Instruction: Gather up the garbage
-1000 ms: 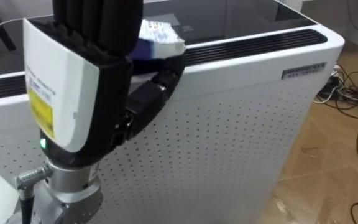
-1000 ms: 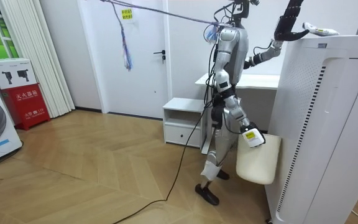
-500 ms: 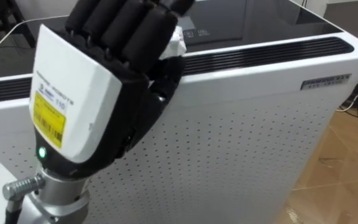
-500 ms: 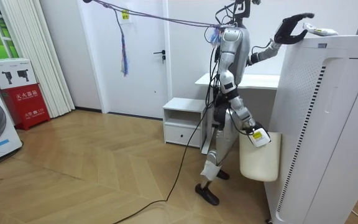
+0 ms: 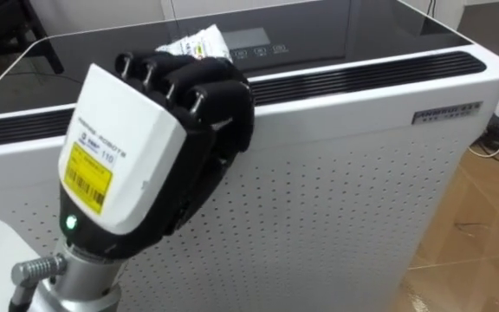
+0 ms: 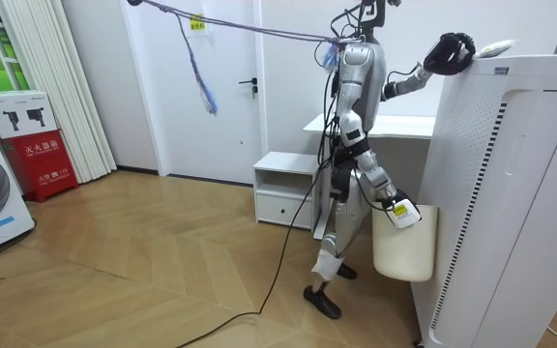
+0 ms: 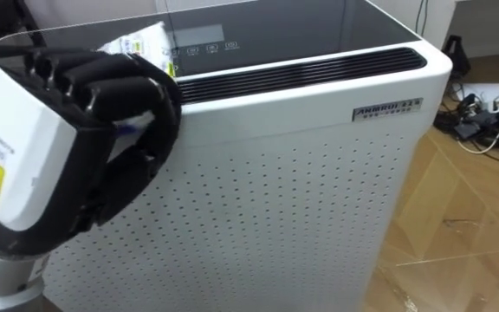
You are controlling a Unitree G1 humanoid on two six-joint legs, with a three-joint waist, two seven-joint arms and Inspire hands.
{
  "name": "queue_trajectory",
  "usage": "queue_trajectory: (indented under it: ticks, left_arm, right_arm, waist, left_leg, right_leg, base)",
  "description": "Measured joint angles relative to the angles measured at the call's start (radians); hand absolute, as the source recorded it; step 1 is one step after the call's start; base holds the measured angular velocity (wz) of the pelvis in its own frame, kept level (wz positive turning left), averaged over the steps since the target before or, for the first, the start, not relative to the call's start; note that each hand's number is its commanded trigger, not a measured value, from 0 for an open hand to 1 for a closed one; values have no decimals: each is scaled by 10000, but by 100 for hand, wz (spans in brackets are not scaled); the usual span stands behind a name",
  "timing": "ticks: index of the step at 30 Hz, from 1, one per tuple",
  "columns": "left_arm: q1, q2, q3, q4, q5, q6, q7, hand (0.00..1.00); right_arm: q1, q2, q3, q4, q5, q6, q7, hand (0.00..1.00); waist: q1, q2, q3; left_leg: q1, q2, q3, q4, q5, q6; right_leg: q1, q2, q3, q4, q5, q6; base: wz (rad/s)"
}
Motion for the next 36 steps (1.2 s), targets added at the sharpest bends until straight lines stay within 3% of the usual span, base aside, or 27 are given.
queue_trajectory:
  ticks: [6, 10, 13, 16, 20, 24, 25, 27, 29, 31, 33, 36]
  left_arm:
    - [-30, -53, 2, 10, -4, -110, 11, 100]
    - [-30, -53, 6, 10, -141, -175, 50, 100]
    - [-34, -62, 3, 8, -506, -215, 44, 100]
    - [-45, -88, -40, 8, -1627, -373, -5, 100]
    - [-87, -329, -47, -318, -4297, -639, -296, 100]
    - [-261, -875, -164, -1111, -7241, -818, -1329, 100]
    - [-265, -926, -215, -1190, -7701, -841, -1491, 100]
    - [-370, -959, -513, -1298, -9719, -851, -2317, 100]
    - [-516, -1004, -639, -1295, -11095, -808, -2958, 100]
    - [-547, -1225, -656, -1294, -12360, -734, -3608, 100]
    - [-548, -1333, -816, -1296, -14322, -571, -4511, 100]
    - [-548, -1441, -841, -1318, -16144, -225, -5455, 100]
  right_arm:
    - [0, -1, 0, -246, -6, -1, -14, 100]
    - [1, -12, 0, -339, -18, -2, -28, 100]
    - [1, -12, 0, -348, -7, -17, -29, 100]
    - [0, -41, 81, -421, 20, -49, -36, 100]
    - [0, -82, 230, -419, 29, -190, -58, 100]
    - [-7, 10, 400, -420, 31, -224, -28, 100]
    - [-7, 43, 407, -419, 41, -224, -27, 100]
    - [-29, 108, 550, -420, 93, -226, -30, 100]
    - [-94, 127, 726, -420, 85, -227, -30, 100]
    - [-122, 146, 786, -421, 77, -227, -26, 100]
    - [-137, 217, 790, -412, 103, -227, -27, 100]
    - [-144, 291, 829, -372, 121, -227, -17, 100]
  waist:
    - [-112, -144, 95]
    - [-183, -159, 103]
    - [-226, -153, 97]
    - [-253, -140, 88]
    - [-275, -192, 92]
    - [-273, -386, 97]
    - [-294, -421, 107]
    - [-319, -544, 106]
    - [-341, -597, 117]
    - [-347, -607, 118]
    - [-410, -607, 119]
    - [-489, -596, 114]
  left_leg:
    - [-19, 5, 23, -1, 0, 0]
    - [-22, 2, -5, -1, -1, 0]
    - [-15, 4, -40, 0, 0, 0]
    - [23, 6, -26, 1, 3, -5]
    - [157, 13, -7, -26, 4, -5]
    - [150, 12, -19, -35, 13, -15]
    - [152, 14, -23, -35, 14, -17]
    - [144, 32, 41, -21, 16, -20]
    - [129, 36, 65, -8, 16, -21]
    - [129, 27, 62, -5, 16, -20]
    - [85, 38, 17, -2, 16, -21]
    - [49, 64, 57, -27, 18, -25]
  right_leg:
    - [-1, 8, -22, -2, 5, -8]
    - [-7, 10, -20, -16, 5, -8]
    - [-5, 18, -18, -21, 5, -8]
    - [28, 15, -20, -20, 5, -8]
    - [128, 22, -13, -15, 5, -8]
    - [122, 23, -17, -9, 5, -8]
    - [123, 26, -21, -4, 5, -9]
    - [130, 38, -31, 6, 19, -31]
    - [138, 36, -29, 15, 31, -47]
    - [149, 30, -29, 17, 32, -48]
    - [125, 40, -46, 14, 35, -52]
    - [81, 65, -46, 13, 38, -57]
  base:
    - [0]
    - [0]
    - [0]
    - [0]
    - [-1]
    - [0]
    - [0]
    - [0]
    - [0]
    - [0]
    - [2]
    - [1]
